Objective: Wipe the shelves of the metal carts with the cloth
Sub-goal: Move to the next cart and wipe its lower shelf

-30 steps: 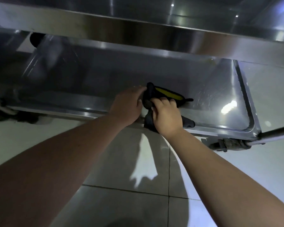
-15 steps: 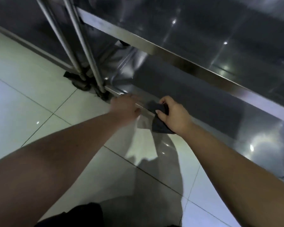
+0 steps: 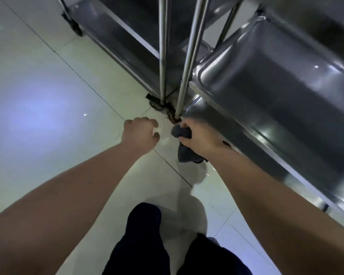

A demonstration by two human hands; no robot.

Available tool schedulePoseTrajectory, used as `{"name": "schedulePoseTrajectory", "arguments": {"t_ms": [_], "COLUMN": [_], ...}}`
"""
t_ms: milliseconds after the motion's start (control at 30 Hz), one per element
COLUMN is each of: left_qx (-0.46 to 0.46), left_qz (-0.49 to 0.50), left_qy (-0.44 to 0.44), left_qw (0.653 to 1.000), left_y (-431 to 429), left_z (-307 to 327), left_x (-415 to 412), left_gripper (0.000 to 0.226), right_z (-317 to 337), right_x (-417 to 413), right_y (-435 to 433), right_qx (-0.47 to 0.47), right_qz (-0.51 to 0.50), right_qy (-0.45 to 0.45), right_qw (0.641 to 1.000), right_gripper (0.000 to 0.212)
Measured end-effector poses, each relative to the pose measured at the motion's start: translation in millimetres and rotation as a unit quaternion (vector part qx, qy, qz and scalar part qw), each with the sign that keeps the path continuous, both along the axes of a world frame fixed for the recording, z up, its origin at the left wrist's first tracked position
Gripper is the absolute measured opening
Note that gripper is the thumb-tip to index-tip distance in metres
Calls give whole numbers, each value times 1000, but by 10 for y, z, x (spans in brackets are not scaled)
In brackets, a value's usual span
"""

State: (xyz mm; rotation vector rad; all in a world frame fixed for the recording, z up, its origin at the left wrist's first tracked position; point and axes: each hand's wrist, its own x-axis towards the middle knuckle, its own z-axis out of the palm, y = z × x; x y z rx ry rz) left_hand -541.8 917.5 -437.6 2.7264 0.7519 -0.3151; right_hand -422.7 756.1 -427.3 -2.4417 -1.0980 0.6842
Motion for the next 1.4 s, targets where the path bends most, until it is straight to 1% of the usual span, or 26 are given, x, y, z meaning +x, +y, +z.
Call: {"name": "schedulePoseTrajectory", "arguments": {"t_ms": [67,167,300,400,467,533,600,667,767,867,967,1067,1200,1300,1400], "left_qx": [5,13,37,64,59,50,29,16,11,-2,10,-11,-32,-28,-15], "left_qz": [-18,-44,-93,-139,-183,-240,-303,-360,-443,-525,-572,-608,-649,-676,-692], "left_qy": [-8,-50,-99,-132,-156,-184,-213,-229,-238,-255,-261,-243,-196,-187,-185], "left_qw": [1000,998,990,979,969,952,928,904,864,812,777,756,734,712,697], "left_y": [91,156,115,-31,-245,-573,-1037,-1648,-2753,-3957,-5190,-6387,-7667,-8339,-8856], "left_z": [538,1445,2779,3728,4249,4652,4955,5208,5504,5683,5691,5621,5537,5483,5409], "left_x": [-107,-170,-103,66,266,520,776,978,1043,847,516,143,-241,-358,-235], "left_gripper": [35,34,32,23,18,21,32,38,38,37,34,37,43,47,47], "right_z": [541,1436,2683,3577,4040,4411,4702,4935,5220,5385,5440,5479,5500,5456,5348], "right_x": [-99,-236,-437,-586,-627,-617,-622,-672,-874,-1222,-1691,-2231,-2787,-2921,-2787], "right_y": [53,87,-62,-372,-676,-1057,-1508,-2028,-2934,-3977,-5080,-6155,-7306,-7983,-8540], "right_qx": [-15,-9,12,26,24,19,7,-18,-54,-116,-185,-212,-219,-185,-150], "right_qz": [-4,-6,-42,-88,-123,-164,-206,-239,-283,-302,-293,-318,-416,-489,-527], "right_qy": [13,-18,-41,-70,-98,-140,-190,-243,-314,-360,-390,-387,-339,-292,-282], "right_qw": [1000,1000,998,993,987,976,960,940,905,875,853,839,815,801,787], "right_gripper": [25,35,38,39,39,38,38,39,38,36,40,36,33,30,31]}}
